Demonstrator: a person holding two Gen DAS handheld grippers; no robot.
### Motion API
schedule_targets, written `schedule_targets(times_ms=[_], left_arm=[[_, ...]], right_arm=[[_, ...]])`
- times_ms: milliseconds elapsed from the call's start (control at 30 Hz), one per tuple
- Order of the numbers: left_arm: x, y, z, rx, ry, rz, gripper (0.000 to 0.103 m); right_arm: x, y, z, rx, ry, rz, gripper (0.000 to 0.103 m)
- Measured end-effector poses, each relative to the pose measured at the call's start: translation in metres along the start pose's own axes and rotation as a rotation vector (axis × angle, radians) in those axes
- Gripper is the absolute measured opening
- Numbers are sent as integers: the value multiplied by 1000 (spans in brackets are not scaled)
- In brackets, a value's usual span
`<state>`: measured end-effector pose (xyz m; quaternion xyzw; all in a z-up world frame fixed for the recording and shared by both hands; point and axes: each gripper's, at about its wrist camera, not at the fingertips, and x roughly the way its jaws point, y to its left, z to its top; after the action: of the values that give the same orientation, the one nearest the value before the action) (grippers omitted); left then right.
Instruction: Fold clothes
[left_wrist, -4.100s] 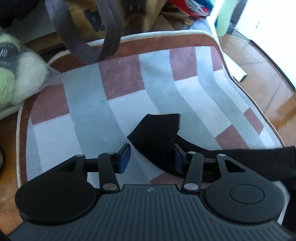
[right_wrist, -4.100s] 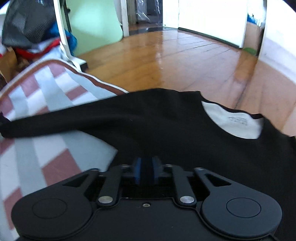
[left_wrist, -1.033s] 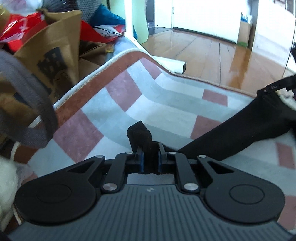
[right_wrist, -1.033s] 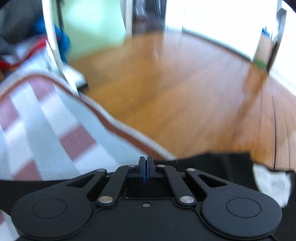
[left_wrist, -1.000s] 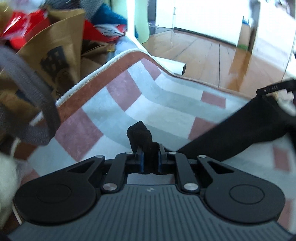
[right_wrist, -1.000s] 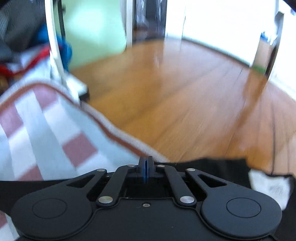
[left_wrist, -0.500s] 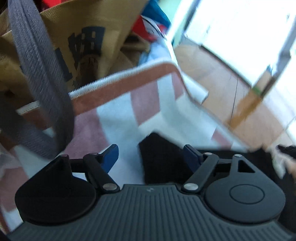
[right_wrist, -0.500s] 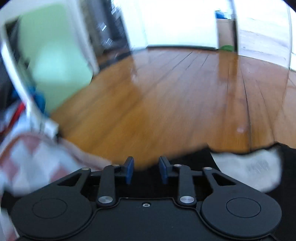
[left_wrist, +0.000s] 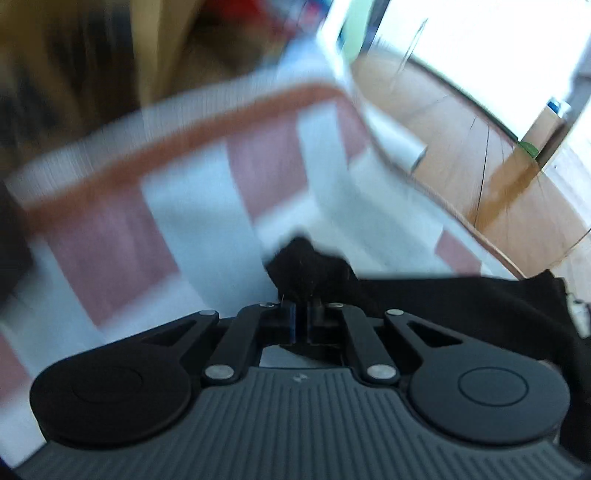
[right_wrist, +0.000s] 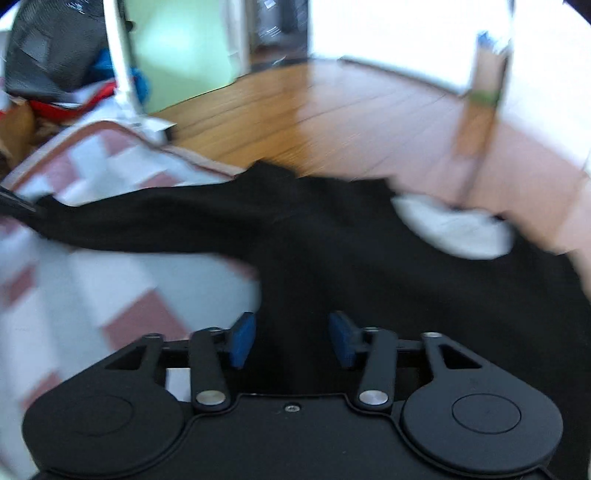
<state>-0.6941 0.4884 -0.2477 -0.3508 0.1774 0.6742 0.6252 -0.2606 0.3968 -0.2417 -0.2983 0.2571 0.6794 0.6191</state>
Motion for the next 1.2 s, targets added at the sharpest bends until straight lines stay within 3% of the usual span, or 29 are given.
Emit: schedule_targets(times_ms=[100, 167, 300, 333, 433, 500, 533, 600, 833, 900, 933, 1067, 1133, 1200], left_arm=[[-27, 10, 1, 0, -57, 49, 4], [-25, 18, -8, -34, 3, 60, 4], [6, 18, -33, -50, 149, 172, 12], [6, 16, -35, -61, 151, 188, 12], [-2, 4, -34, -83, 122, 222, 33], [-14, -14, -36, -67, 111, 227, 75], [-20, -25, -37, -59, 106, 228, 84], [-37, -40, -47, -35, 92, 191, 86], [-81, -119, -56, 137, 6, 159, 86], [-92, -149, -52, 221, -1, 91, 86], [-96, -164, -52, 263, 7, 41, 86], [-100, -232, -59, 363, 43, -160, 86], [-99, -266, -67, 394, 50, -223, 86], [-96, -303, -78, 430, 57, -272, 86]], right_arm=[[-5, -14, -3, 43, -4, 9, 59], [-3, -28, -7, 110, 12, 19, 59], [7, -44, -12, 207, 52, 42, 59], [9, -45, -12, 203, 62, 39, 59], [11, -46, -16, 156, 106, 7, 59], [15, -45, -20, 109, 138, -42, 60], [15, -44, -21, 83, 130, -99, 60], [12, -48, -25, 77, 105, -199, 65], [-10, -123, -14, 444, 112, -206, 65], [-20, -148, -10, 523, 131, -217, 65], [-26, -158, -9, 528, 143, -231, 65], [-51, -189, -7, 355, 215, -340, 66], [-70, -211, -16, 291, 259, -381, 66], [-93, -243, -30, 352, 306, -386, 66]])
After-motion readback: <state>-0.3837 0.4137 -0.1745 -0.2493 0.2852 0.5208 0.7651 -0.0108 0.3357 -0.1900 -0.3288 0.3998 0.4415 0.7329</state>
